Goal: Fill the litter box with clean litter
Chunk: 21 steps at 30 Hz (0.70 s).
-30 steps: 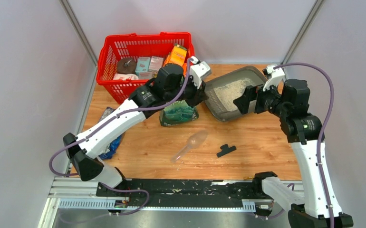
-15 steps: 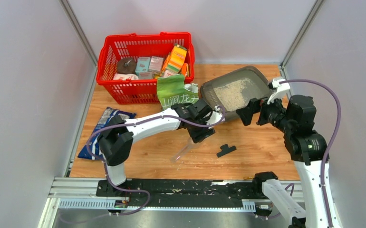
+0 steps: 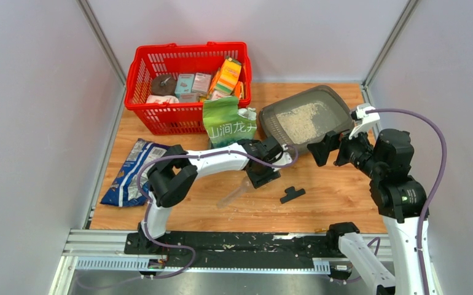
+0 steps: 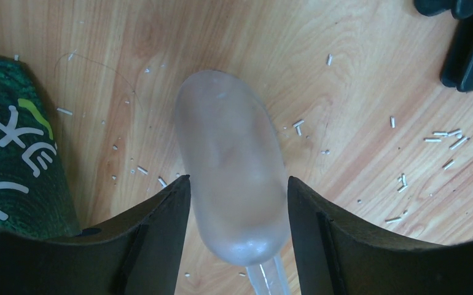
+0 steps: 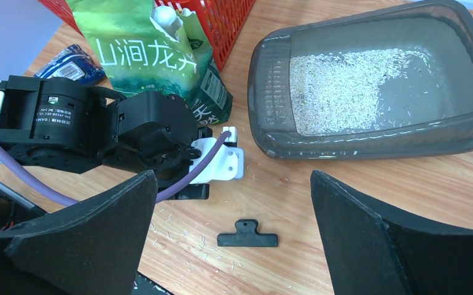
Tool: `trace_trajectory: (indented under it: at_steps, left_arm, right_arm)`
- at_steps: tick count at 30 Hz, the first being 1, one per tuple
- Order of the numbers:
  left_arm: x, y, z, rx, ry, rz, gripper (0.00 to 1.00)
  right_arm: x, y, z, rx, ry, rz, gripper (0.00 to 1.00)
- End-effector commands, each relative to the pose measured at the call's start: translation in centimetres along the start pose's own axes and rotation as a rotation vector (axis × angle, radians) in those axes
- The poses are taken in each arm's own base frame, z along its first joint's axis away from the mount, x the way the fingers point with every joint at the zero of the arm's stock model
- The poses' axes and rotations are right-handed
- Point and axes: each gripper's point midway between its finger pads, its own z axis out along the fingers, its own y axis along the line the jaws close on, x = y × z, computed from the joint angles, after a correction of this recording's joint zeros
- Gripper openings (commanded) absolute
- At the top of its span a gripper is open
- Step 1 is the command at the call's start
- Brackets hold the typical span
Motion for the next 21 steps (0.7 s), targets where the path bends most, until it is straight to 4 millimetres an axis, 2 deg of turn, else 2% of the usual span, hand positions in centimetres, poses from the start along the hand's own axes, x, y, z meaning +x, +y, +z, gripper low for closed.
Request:
trace_trajectory:
  at_steps: [1, 5, 6, 11, 14, 17, 18, 21]
  left_arm:
    - [0.6, -0.8, 0.7, -0.003, 0.039, -0.076, 0.66]
    - [3.0, -1.3, 2.2, 0.003, 0.110, -0.078, 0.67]
    - [3.2, -1.3, 2.2, 0.000, 0.116, -0.074, 0.70]
    - [2.5, -1.0, 1.1, -0.021, 0.089, -0.088, 0.77]
    - [2.2, -1.3, 0.9, 0.000, 0.084, -0.090, 0.75]
    - [2.6, -2.1, 1.1, 0.049, 0.095, -0.073, 0.59]
    - [2.7, -2.3, 1.0, 0.061, 0.093, -0.065, 0.45]
    - [2.3, -2.5, 0.1, 0.075, 0.094, -0.069, 0.22]
  right_arm:
    - [-0.6, 0.1, -0.6, 0.008, -0.028, -0.013, 1.00]
    - [-0.7, 0.1, -0.6, 0.003, -0.028, -0.007, 1.00]
    - [-0.7, 0.1, -0.6, 0.003, -0.028, -0.005, 1.00]
    - [-0.6, 0.2, -0.3, -0.007, -0.024, -0.001, 1.00]
    - [-0.4, 0.3, 0.0, -0.019, -0.019, 0.006, 1.00]
    - [-0.6, 0.3, 0.1, -0.020, -0.022, 0.006, 1.00]
    - [-0.6, 0.3, 0.1, -0.020, -0.020, 0.006, 1.00]
    - [-0.9, 0.2, 0.0, -0.015, -0.021, -0.003, 1.00]
